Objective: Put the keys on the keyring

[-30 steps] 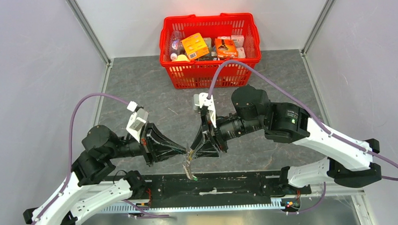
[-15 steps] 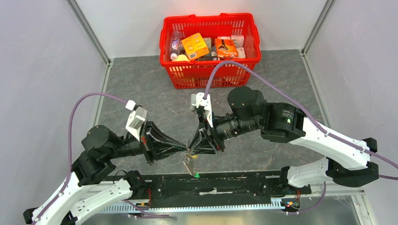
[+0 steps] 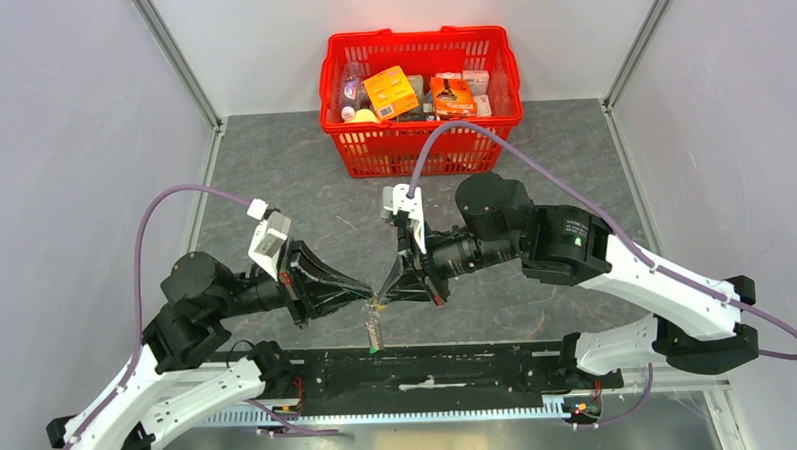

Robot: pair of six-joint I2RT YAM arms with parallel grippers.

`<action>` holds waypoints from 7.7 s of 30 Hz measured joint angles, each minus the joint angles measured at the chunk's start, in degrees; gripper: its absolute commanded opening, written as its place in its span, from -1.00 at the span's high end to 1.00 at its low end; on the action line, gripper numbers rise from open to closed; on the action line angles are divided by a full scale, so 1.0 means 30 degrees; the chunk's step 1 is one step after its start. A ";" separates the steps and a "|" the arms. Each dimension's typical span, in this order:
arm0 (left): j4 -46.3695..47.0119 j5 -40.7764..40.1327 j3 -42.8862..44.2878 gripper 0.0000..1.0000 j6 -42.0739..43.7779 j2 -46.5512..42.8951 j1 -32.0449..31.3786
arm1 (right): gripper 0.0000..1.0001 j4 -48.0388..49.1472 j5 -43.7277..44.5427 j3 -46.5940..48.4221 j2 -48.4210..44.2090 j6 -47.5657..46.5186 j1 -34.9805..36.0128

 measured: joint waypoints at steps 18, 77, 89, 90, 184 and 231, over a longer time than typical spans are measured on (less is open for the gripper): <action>0.0029 -0.0146 0.0000 0.96 -0.0270 -0.0066 -0.0015 | 0.77 0.1115 -0.0765 -0.1574 -0.0816 -0.0117 0.0000; 0.2849 -0.1654 -0.1035 0.96 -0.1231 -0.0911 -0.0007 | 0.41 0.4495 0.1100 -0.2419 -0.1180 0.1086 0.0007; 0.3031 -0.1792 -0.1078 0.96 -0.1239 -0.0969 -0.0007 | 1.00 0.4779 0.1107 -0.2594 -0.1260 0.1107 0.0007; 0.3118 -0.1792 -0.1144 0.96 -0.1246 -0.0998 -0.0015 | 1.00 0.4779 0.1115 -0.2594 -0.1260 0.1100 0.0007; -0.4452 0.2463 0.1472 0.96 -0.0124 0.1537 0.0000 | 0.16 -0.7133 -0.2259 0.5209 0.3461 -0.3927 0.0036; -0.1501 0.2033 0.0321 0.96 -0.0852 0.0809 -0.0007 | 1.00 -0.3373 -0.1821 0.2361 0.1355 -0.3060 0.0007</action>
